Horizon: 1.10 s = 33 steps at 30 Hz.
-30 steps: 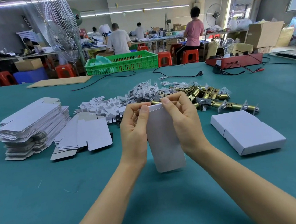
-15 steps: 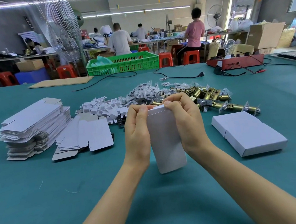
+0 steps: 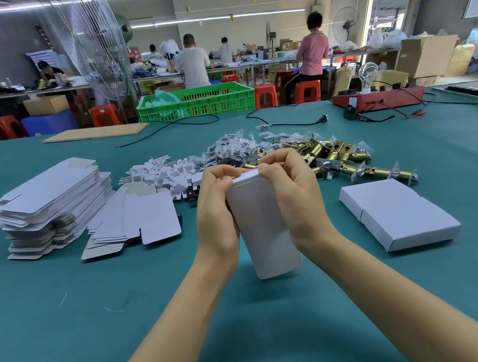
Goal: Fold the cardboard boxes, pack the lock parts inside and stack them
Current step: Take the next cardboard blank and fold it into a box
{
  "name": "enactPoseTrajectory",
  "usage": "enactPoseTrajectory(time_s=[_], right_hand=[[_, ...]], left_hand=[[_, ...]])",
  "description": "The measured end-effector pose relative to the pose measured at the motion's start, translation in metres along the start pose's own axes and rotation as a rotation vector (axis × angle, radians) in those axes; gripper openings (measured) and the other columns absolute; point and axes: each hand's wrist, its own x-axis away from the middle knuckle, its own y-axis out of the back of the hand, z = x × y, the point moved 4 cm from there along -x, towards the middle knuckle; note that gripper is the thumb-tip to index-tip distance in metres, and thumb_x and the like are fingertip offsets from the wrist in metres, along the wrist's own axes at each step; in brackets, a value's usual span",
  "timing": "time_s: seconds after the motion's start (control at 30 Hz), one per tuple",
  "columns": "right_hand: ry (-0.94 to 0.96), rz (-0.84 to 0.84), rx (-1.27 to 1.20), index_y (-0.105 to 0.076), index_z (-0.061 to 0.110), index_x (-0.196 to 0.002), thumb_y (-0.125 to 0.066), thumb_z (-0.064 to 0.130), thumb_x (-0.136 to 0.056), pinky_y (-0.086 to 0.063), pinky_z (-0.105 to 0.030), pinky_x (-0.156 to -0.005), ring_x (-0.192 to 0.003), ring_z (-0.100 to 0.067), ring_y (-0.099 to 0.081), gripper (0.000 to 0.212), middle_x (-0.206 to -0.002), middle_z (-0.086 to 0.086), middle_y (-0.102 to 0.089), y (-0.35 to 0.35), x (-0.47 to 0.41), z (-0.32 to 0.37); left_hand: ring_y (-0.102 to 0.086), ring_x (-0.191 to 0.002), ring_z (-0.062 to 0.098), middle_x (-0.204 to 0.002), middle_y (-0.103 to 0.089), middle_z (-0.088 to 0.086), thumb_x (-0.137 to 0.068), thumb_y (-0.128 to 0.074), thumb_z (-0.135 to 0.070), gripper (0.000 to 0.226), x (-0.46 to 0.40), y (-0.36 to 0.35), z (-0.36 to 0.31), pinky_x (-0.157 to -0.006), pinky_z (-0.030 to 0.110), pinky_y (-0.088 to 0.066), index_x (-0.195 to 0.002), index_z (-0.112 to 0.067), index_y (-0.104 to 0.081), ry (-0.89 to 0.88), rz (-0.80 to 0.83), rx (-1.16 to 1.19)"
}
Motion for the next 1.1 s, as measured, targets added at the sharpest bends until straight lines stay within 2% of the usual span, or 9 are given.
enactPoseTrajectory(time_s=[0.1, 0.3, 0.47, 0.67, 0.83, 0.9, 1.0, 1.03, 1.1], right_hand=[[-0.002, 0.001, -0.006, -0.057, 0.024, -0.08, -0.053, 0.028, -0.078, -0.038, -0.007, -0.057, -0.065, 0.004, -0.048, 0.006, -0.067, 0.02, -0.055, 0.0, 0.0, -0.001], [-0.018, -0.015, 0.002, -0.056, 0.022, -0.083, -0.051, 0.028, -0.076, -0.038, -0.007, -0.058, -0.066, 0.005, -0.049, 0.01, -0.07, 0.022, -0.055, 0.0, -0.002, -0.003], [-0.015, -0.017, 0.024, -0.056, 0.022, -0.082, -0.048, 0.025, -0.076, -0.037, -0.008, -0.055, -0.065, 0.005, -0.047, 0.01, -0.069, 0.021, -0.054, 0.001, -0.001, -0.004], [-0.029, -0.037, -0.004, -0.058, 0.017, -0.084, -0.052, 0.025, -0.074, -0.036, -0.004, -0.059, -0.065, 0.01, -0.049, 0.014, -0.072, 0.02, -0.057, 0.002, -0.002, -0.003], [-0.048, -0.047, -0.028, -0.058, 0.018, -0.09, -0.059, 0.02, -0.082, -0.041, -0.008, -0.065, -0.071, 0.005, -0.052, 0.008, -0.085, 0.007, -0.058, 0.007, -0.005, -0.001], [-0.045, -0.067, -0.053, -0.057, 0.018, -0.092, -0.06, 0.018, -0.087, -0.043, -0.013, -0.069, -0.074, 0.002, -0.053, 0.006, -0.087, 0.007, -0.058, 0.01, -0.007, 0.0], [-0.027, -0.087, -0.076, -0.057, 0.019, -0.092, -0.059, 0.025, -0.082, -0.042, -0.022, -0.073, -0.077, -0.002, -0.053, 0.012, -0.087, 0.007, -0.058, 0.011, -0.007, 0.003], [-0.028, -0.088, -0.082, -0.057, 0.019, -0.09, -0.058, 0.027, -0.081, -0.041, -0.023, -0.071, -0.076, -0.003, -0.053, 0.012, -0.085, 0.009, -0.058, 0.01, -0.006, 0.004], [-0.038, -0.066, -0.085, -0.057, 0.018, -0.085, -0.056, 0.032, -0.082, -0.039, -0.023, -0.066, -0.072, -0.004, -0.051, 0.014, -0.077, 0.012, -0.056, 0.008, -0.005, 0.005]], left_hand=[[-0.061, -0.072, 0.012, -0.081, -0.07, -0.003, -0.08, -0.043, -0.018, 0.018, -0.001, -0.001, -0.001, -0.061, 0.027, -0.047, -0.075, -0.02, -0.06, -0.015, 0.023, 0.029], [-0.062, -0.076, 0.013, -0.084, -0.07, -0.001, -0.078, -0.042, -0.014, 0.016, -0.002, -0.002, -0.001, -0.063, 0.027, -0.047, -0.076, -0.016, -0.058, -0.03, 0.04, 0.032], [-0.057, -0.092, 0.025, -0.091, -0.069, 0.004, -0.075, -0.043, -0.014, 0.022, -0.002, -0.001, 0.001, -0.079, 0.043, -0.041, -0.068, -0.024, -0.062, -0.005, 0.013, 0.007], [-0.058, -0.091, 0.02, -0.097, -0.067, 0.006, -0.087, -0.045, -0.027, 0.02, 0.001, -0.001, 0.004, -0.082, 0.041, -0.042, -0.084, -0.019, -0.063, -0.037, 0.003, -0.046], [-0.056, -0.083, 0.013, -0.089, -0.063, -0.007, -0.087, -0.054, -0.033, 0.018, 0.003, 0.0, 0.007, -0.075, 0.03, -0.046, -0.104, -0.03, -0.061, -0.059, 0.056, -0.129], [-0.057, -0.084, 0.011, -0.095, -0.061, 0.0, -0.085, -0.061, -0.035, 0.031, 0.005, -0.001, 0.01, -0.074, 0.026, -0.049, -0.115, -0.037, -0.056, -0.099, 0.058, -0.25], [-0.062, -0.104, 0.014, -0.115, -0.063, 0.001, -0.081, -0.068, -0.032, 0.045, 0.007, -0.002, 0.01, -0.088, 0.031, -0.052, -0.122, -0.035, -0.05, -0.164, 0.025, -0.335], [-0.062, -0.103, 0.013, -0.114, -0.063, -0.004, -0.081, -0.07, -0.029, 0.044, 0.008, -0.001, 0.009, -0.088, 0.03, -0.052, -0.12, -0.033, -0.05, -0.222, 0.006, -0.358], [-0.06, -0.098, 0.012, -0.109, -0.06, -0.013, -0.082, -0.073, -0.022, 0.04, 0.012, -0.002, 0.0, -0.084, 0.028, -0.05, -0.114, -0.027, -0.05, -0.477, -0.019, -0.512]])
